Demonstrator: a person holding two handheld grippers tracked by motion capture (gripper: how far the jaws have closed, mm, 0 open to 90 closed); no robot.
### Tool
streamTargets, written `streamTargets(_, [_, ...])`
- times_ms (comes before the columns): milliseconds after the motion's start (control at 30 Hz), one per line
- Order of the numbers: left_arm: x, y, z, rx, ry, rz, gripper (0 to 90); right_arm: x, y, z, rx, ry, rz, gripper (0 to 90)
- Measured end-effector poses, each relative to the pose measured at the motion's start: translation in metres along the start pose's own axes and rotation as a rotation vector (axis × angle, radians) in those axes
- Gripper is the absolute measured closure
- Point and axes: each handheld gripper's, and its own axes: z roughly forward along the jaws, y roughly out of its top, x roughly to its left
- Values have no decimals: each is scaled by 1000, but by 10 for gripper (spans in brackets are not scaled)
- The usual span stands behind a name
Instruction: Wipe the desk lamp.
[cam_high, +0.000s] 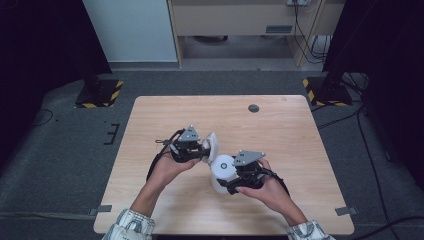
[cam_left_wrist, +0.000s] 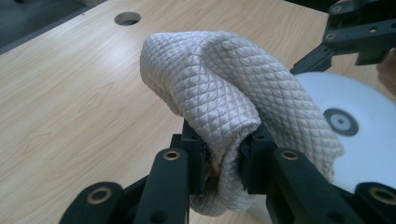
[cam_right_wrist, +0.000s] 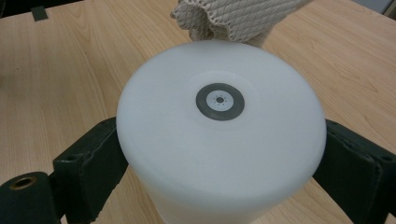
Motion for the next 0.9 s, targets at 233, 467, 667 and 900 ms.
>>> streamTargets(233, [16,-23,-13,14,94,-48,740,0,-1,0,-8,-4,0,92])
streamTargets(467, [28,-39,-21,24,154,-83,729,0,-2,-3,-16,6,10,37])
streamTargets(667, [30,-45,-22,25,171,-91,730,0,-6,-8,-17,5,-5,37])
streamTargets(900, [38,-53,-28,27,209,-120,730,-1,-16,-21,-9,3,-11,39])
